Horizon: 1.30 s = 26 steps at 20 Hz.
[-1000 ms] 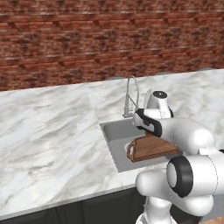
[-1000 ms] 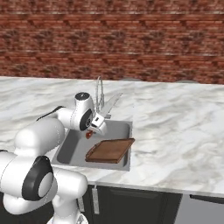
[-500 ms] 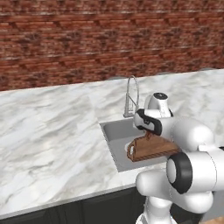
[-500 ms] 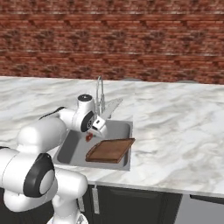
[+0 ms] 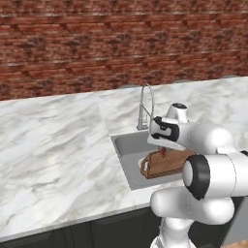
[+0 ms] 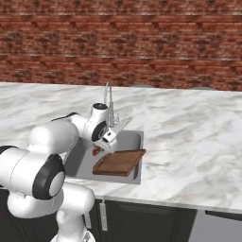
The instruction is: Move the cutting board and knife to the sink. Then move spray from the cabinet to the counter.
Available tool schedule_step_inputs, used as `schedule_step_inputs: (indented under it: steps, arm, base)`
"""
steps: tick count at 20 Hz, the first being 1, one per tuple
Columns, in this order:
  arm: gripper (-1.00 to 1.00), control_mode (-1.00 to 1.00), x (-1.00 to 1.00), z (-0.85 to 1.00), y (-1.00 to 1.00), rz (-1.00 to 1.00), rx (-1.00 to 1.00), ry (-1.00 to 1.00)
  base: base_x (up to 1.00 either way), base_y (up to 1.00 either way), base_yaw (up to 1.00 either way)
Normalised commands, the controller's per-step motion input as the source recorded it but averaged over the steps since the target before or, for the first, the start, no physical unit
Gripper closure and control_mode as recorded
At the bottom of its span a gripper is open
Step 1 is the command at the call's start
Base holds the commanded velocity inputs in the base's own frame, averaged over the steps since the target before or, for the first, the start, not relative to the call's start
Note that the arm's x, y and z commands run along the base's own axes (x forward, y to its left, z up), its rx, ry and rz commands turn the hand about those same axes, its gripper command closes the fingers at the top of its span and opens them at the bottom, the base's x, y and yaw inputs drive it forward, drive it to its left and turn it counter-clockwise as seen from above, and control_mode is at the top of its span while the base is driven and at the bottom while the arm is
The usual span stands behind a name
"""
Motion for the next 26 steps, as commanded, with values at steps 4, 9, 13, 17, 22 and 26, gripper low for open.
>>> schedule_step_inputs:
  steps: [4, 9, 13, 17, 22, 26]
  arm:
    - [1.0, -1.0, 0.0, -0.28, -0.06, 0.0, 0.03, 0.03]
    - [1.0, -1.0, 0.02, -0.28, -0.15, 0.0, 0.0, 0.0]
    - [1.0, -1.0, 0.11, -0.21, -0.22, 0.0, 0.0, 0.0]
    - [1.0, -1.0, 0.17, -0.25, -0.14, 0.0, 0.0, 0.0]
    - [1.0, -1.0, 0.17, -0.43, -0.15, 0.0, 0.0, 0.0]
    - [1.0, -1.0, 0.31, -0.36, -0.08, 0.0, 0.0, 0.0]
  base:
    - [0.0, 0.0, 0.0]
    - [0.0, 0.0, 0.0]
    - [0.0, 0.0, 0.0]
    - [0.0, 0.0, 0.0]
    - [0.0, 0.0, 0.0]
    - [0.0, 0.0, 0.0]
